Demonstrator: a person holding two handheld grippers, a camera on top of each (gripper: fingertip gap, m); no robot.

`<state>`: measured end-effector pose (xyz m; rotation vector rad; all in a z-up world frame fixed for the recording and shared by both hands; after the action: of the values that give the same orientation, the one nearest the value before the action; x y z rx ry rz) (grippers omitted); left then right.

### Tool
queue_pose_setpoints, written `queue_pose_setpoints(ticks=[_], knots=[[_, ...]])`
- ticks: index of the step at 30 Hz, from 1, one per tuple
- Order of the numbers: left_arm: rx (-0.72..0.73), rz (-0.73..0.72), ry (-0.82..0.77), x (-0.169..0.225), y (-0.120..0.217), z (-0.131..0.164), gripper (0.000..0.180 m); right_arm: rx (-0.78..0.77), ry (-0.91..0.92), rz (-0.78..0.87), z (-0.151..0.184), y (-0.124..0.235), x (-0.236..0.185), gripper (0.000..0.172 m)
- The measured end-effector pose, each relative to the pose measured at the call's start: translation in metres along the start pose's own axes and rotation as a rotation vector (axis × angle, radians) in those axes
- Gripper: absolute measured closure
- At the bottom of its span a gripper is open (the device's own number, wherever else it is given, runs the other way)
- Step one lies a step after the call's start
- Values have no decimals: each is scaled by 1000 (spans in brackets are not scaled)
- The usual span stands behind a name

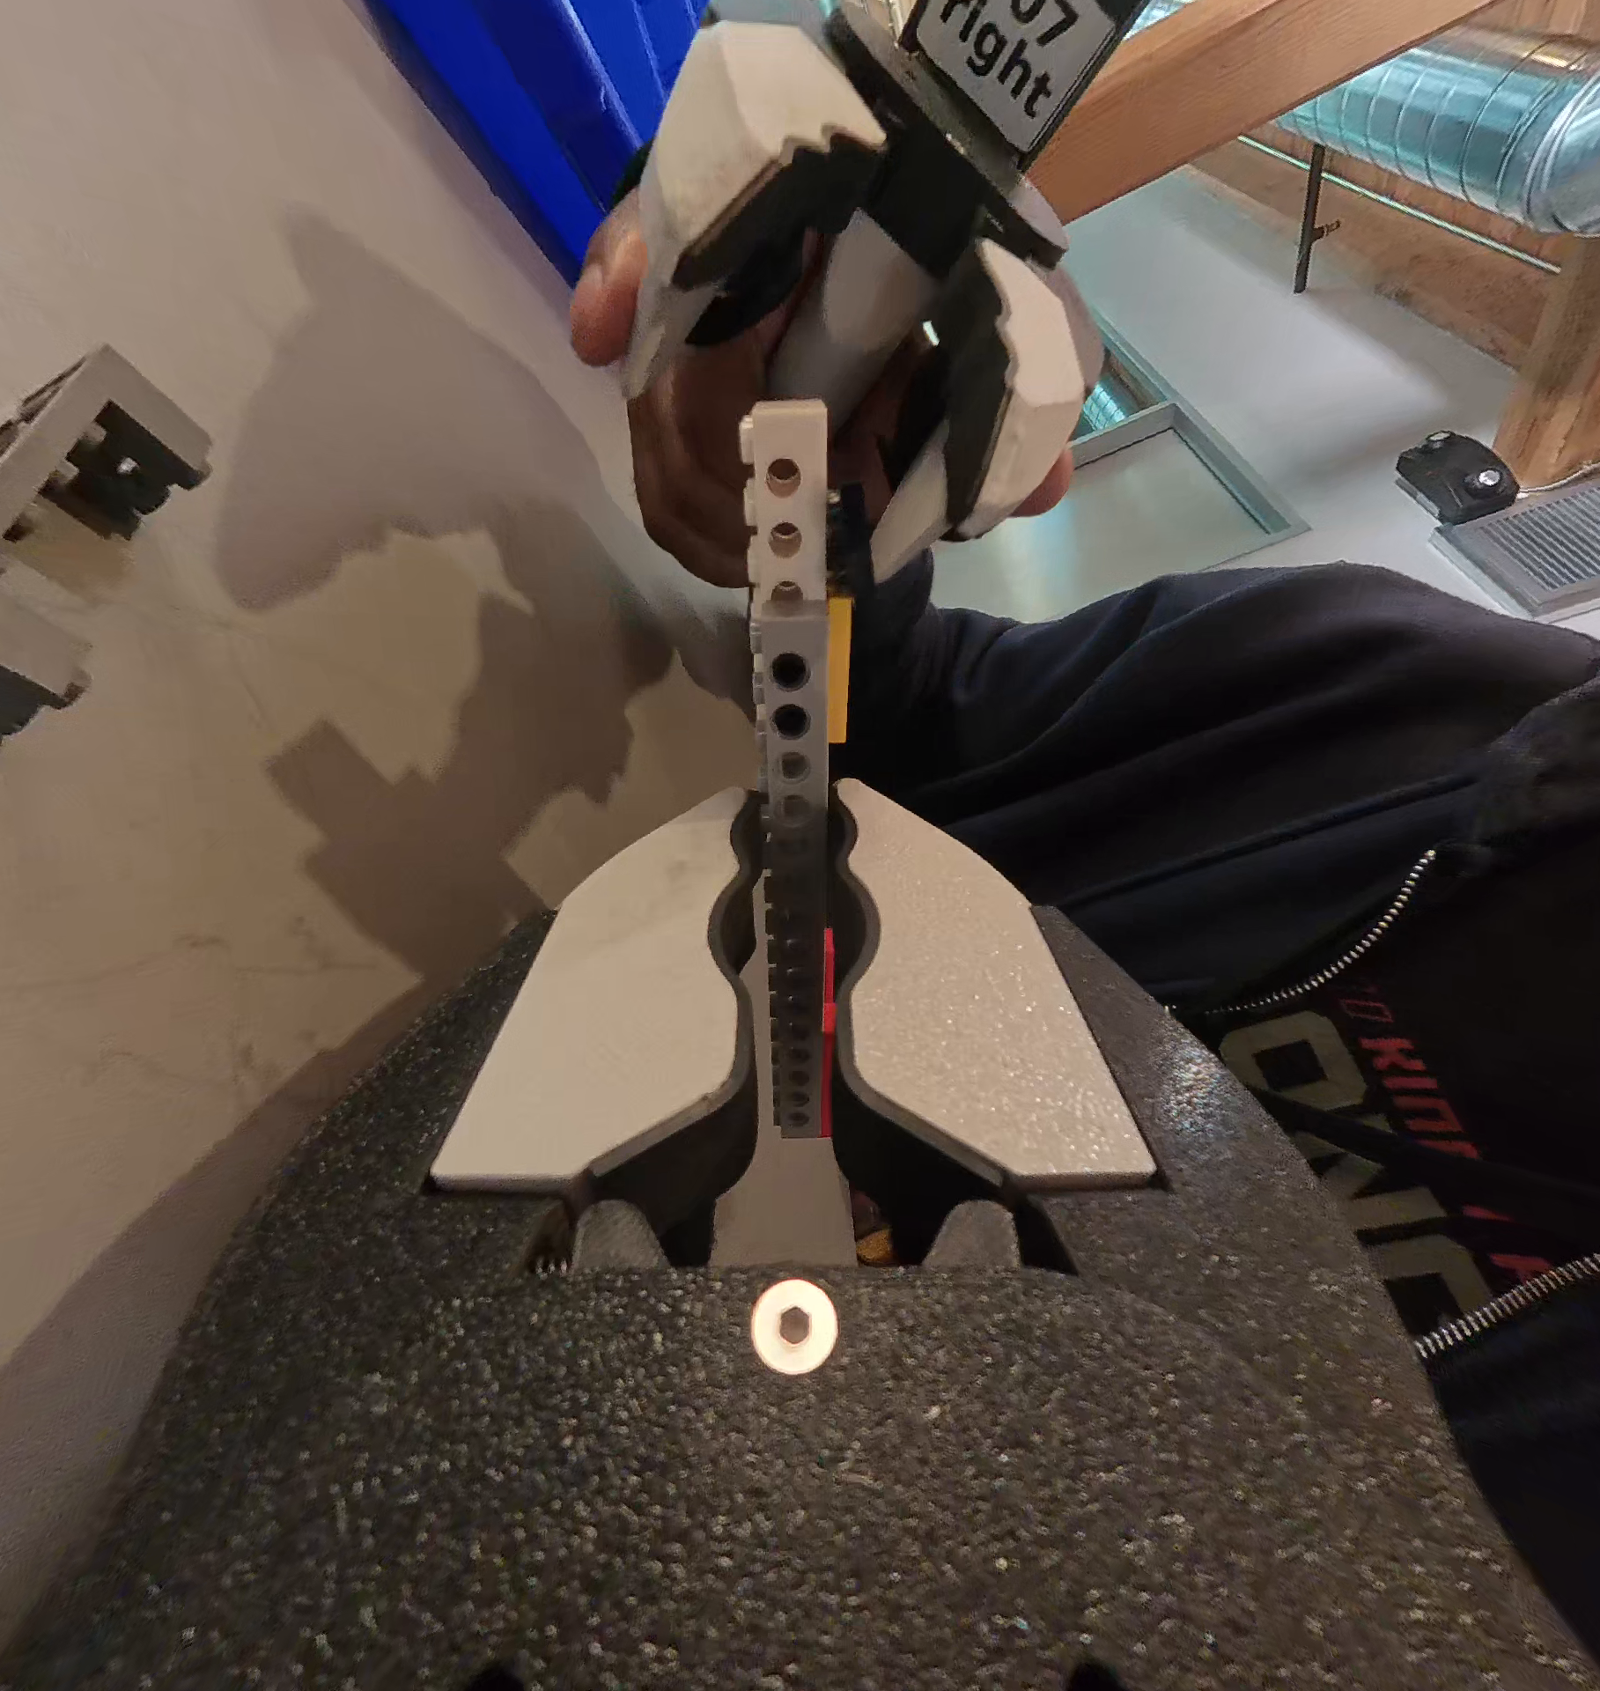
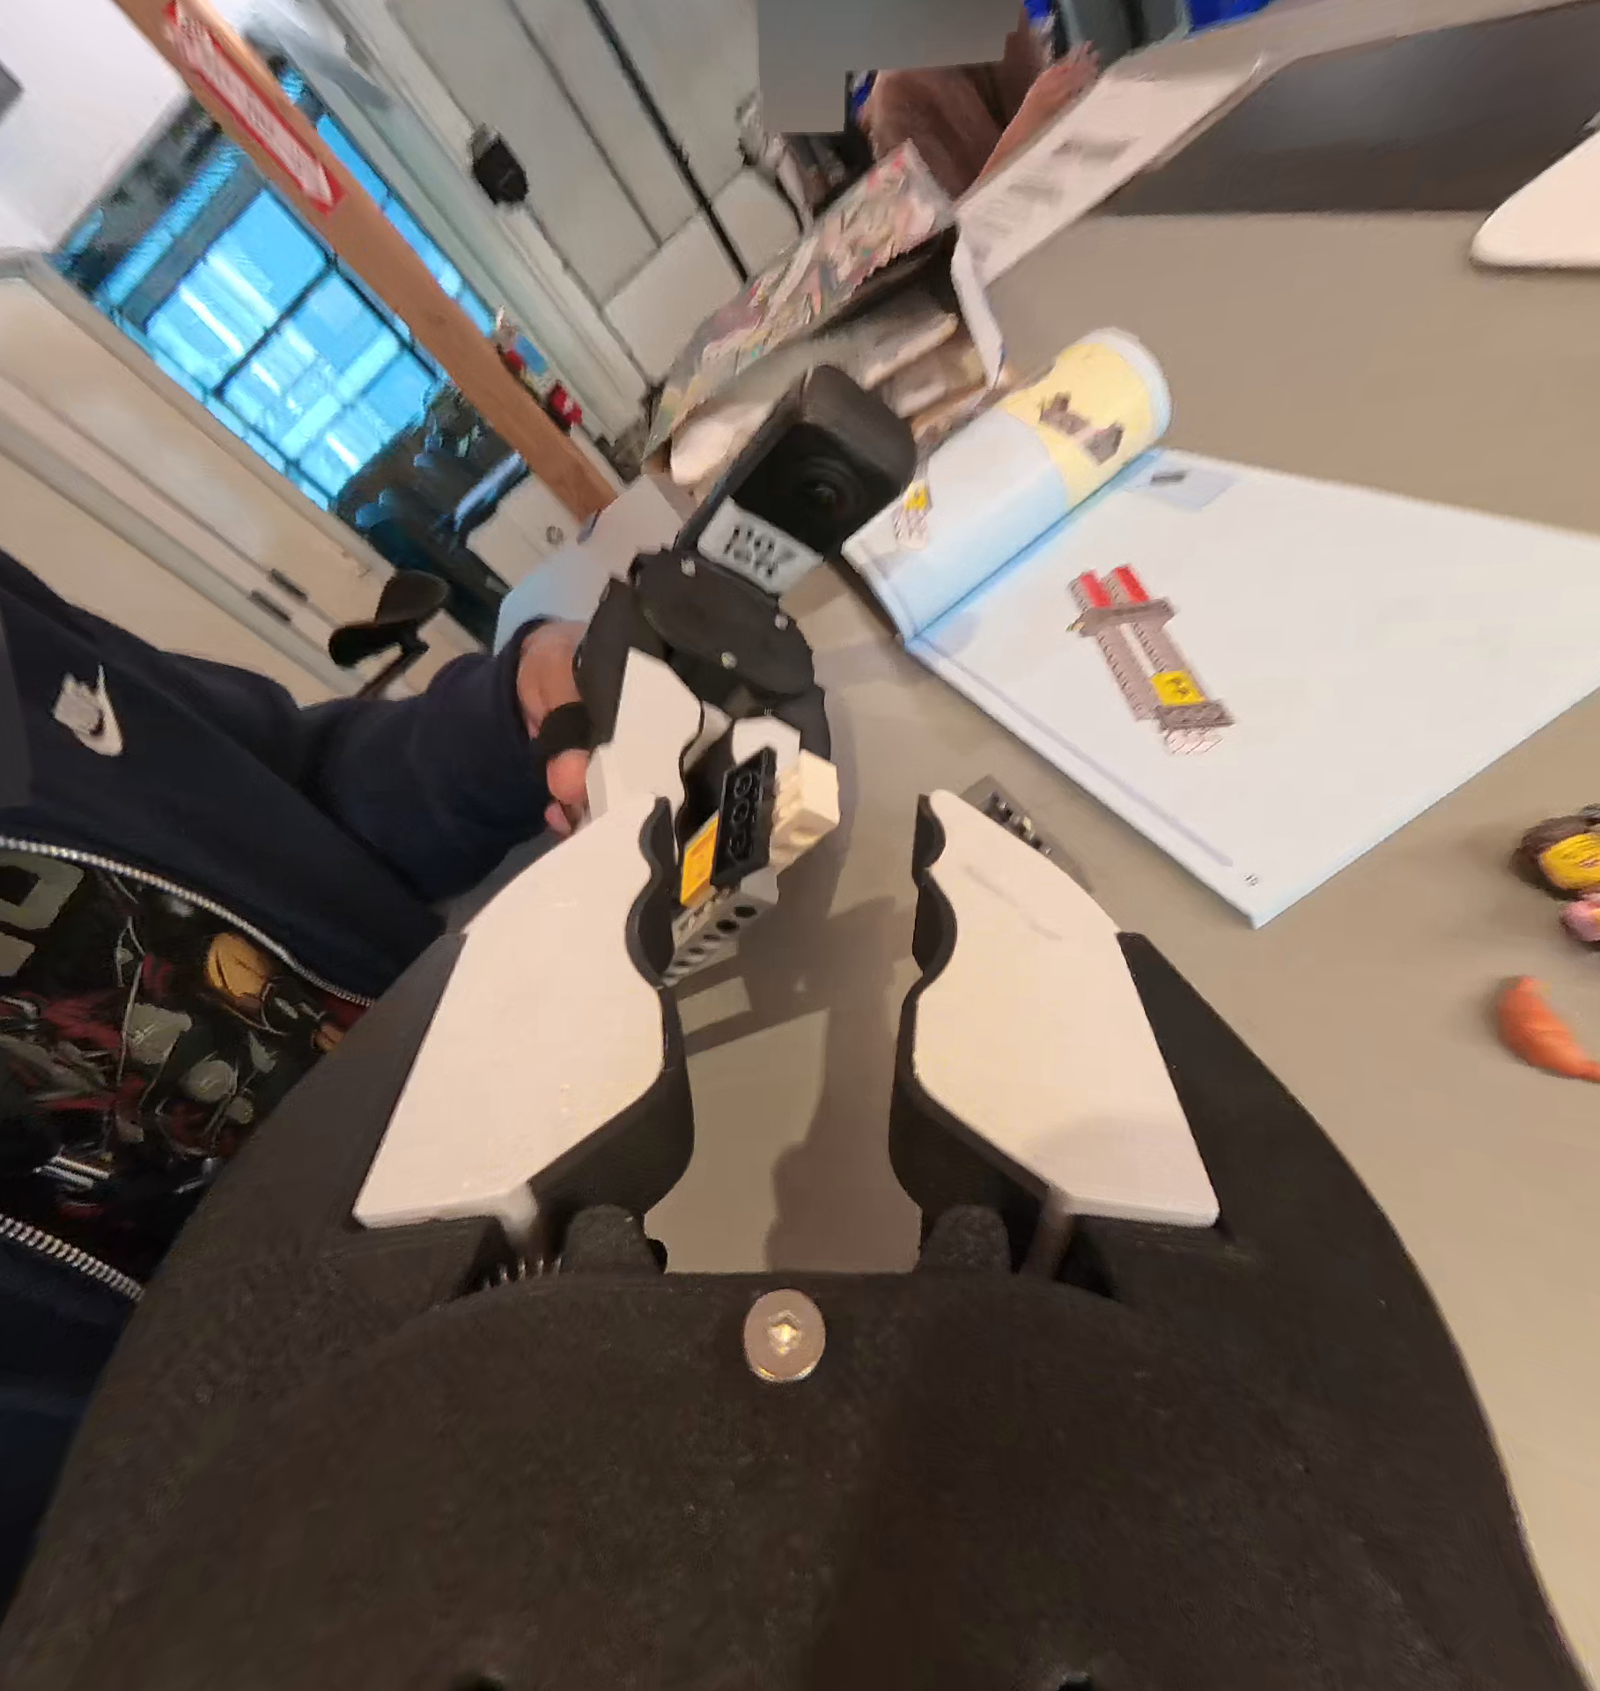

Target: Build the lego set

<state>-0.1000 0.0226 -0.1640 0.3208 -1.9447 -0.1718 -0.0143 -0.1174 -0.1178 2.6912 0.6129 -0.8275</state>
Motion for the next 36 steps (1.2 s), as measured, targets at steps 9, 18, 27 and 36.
queue_pose_setpoints(ticks=[9,18,27,36], knots=[[-20,-18,-17,0,-3,2,168,-89,-35,-34,9,-14,-1,126],[-32,-38,-33,1,-5,3,168,-61,-80,-45,7,-7,3,135],[-41,-58,-48,1,-7,4,168,-83,-85,-43,9,-8,3,149],[-36,-70,-60,2,-7,4,168,-95,-80,-35,9,-7,4,149]])
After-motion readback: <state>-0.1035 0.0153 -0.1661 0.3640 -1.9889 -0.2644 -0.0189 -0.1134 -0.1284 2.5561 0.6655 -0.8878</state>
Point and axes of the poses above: each gripper's, where its closed fingertips meet, y back along the fingers, z out of its underside, x = y × z across the jaws, the point moved 8 cm from there along y, back along the fingers, and after that the axes turned 14 degrees about -z, right-handed, at the moved point
